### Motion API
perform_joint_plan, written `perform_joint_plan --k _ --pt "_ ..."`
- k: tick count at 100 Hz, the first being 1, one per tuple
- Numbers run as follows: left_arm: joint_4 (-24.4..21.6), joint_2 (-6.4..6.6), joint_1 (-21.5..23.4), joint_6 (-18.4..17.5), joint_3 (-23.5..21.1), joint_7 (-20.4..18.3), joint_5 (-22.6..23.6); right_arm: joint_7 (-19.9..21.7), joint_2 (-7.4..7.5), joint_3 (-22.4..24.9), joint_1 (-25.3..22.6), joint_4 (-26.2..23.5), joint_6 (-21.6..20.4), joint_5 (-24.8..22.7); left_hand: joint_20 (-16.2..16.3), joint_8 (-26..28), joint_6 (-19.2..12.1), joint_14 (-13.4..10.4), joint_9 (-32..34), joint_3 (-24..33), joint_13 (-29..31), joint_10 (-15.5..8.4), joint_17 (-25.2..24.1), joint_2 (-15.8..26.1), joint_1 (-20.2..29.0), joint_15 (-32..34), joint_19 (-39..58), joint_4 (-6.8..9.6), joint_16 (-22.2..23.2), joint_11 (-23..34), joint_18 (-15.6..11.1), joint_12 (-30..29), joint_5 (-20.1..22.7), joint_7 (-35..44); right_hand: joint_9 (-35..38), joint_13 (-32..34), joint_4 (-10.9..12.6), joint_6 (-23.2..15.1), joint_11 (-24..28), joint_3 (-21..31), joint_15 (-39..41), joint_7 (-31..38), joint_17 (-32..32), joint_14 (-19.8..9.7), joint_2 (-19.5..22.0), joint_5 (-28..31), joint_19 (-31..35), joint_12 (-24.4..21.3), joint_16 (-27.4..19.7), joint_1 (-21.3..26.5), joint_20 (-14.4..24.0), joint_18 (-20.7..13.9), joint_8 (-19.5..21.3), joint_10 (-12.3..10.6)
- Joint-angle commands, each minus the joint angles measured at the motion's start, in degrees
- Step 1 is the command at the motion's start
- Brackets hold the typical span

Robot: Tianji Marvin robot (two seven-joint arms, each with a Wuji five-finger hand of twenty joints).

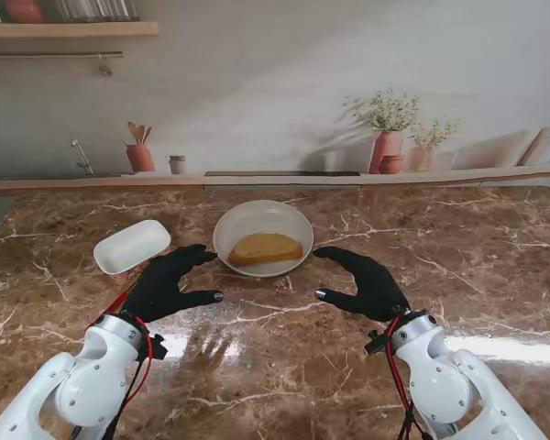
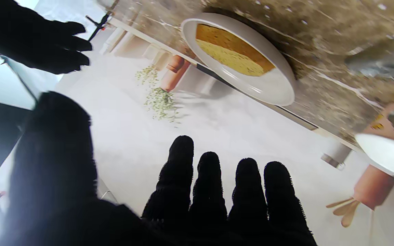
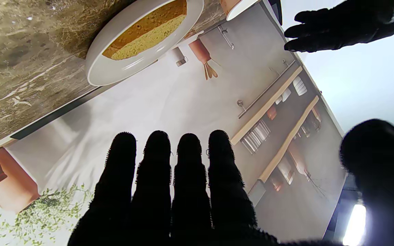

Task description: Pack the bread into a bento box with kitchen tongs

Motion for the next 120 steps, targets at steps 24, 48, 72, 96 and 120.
perform_joint_plan --k 24,48,72,96,120 --pt "0.58 2.90 -6.09 5.42 -6.83 -9.55 5.57 0.21 -0.05 -0.19 -0.64 0.25 1.33 -0.31 2.28 1.13 0.55 0.76 1.80 34.75 3.78 1.45 1.17 -14.90 -2.33 2.57 5.26 -2.86 2.27 2.70 -1.21 1.33 0.99 2.63 1.54 1.43 1.78 -1.29 0.71 -1.40 0.57 -0.33 0.85 -1.26 1.34 -1.31 1.59 0.68 -0.53 1.14 0.34 -0.21 -0.38 -1.19" --pt "5.90 4.59 -14.66 10.01 -6.53 -19.06 8.72 1.15 0.13 -0.40 -0.71 0.18 1.47 -0.30 3.25 3.00 2.48 3.15 2.58 36.99 5.39 3.82 2.74 -17.44 -3.34 4.72 7.32 -3.82 3.93 4.55 0.42 2.46 0.00 5.88 2.11 1.80 1.82 -1.34 0.74 -1.84 0.61 -0.28 1.35 -1.23 1.53 -1.18 2.33 1.10 -0.37 1.70 0.82 0.18 -0.29 -1.34" --pt "11.00 6.00 -21.13 13.11 -5.03 -27.10 11.53 1.28 0.15 -0.46 -1.01 -0.20 1.99 -0.28 3.97 3.76 2.05 2.59 3.82 43.70 6.99 3.86 3.75 -18.44 1.90 6.04 8.75 -3.55 4.49 6.02 0.13 3.29 -0.24 7.31 2.62 2.18 1.86 -1.45 0.91 -2.12 0.76 -0.22 1.57 -1.17 1.70 -1.04 2.81 1.51 -0.19 1.94 1.18 0.40 -0.24 -1.26" --pt "14.63 7.21 -24.12 12.30 -4.17 -33.56 15.28 1.06 0.07 -0.49 -1.30 -0.08 2.81 -0.07 3.94 4.21 0.63 1.50 4.25 47.02 7.06 1.66 3.28 -18.76 4.31 5.95 8.65 -4.07 4.44 6.14 -0.88 3.43 -0.24 8.15 3.05 2.44 1.89 -1.44 1.09 -2.26 0.89 -0.14 1.56 -1.04 1.87 -0.84 2.99 1.97 0.00 2.11 1.39 0.56 -0.19 -1.21" --pt "18.06 7.87 -24.77 11.20 -3.46 -36.43 17.20 1.19 0.04 -0.51 -1.41 -0.05 3.46 0.34 3.64 4.73 -0.14 0.63 4.11 47.78 6.71 0.92 2.57 -19.04 4.85 5.67 8.05 -4.33 4.58 6.24 -1.88 3.51 -0.57 9.09 3.34 2.49 1.91 -1.49 1.18 -2.39 0.96 -0.08 1.54 -0.82 1.88 -0.73 3.07 2.40 0.21 2.42 1.56 0.63 -0.17 -1.23"
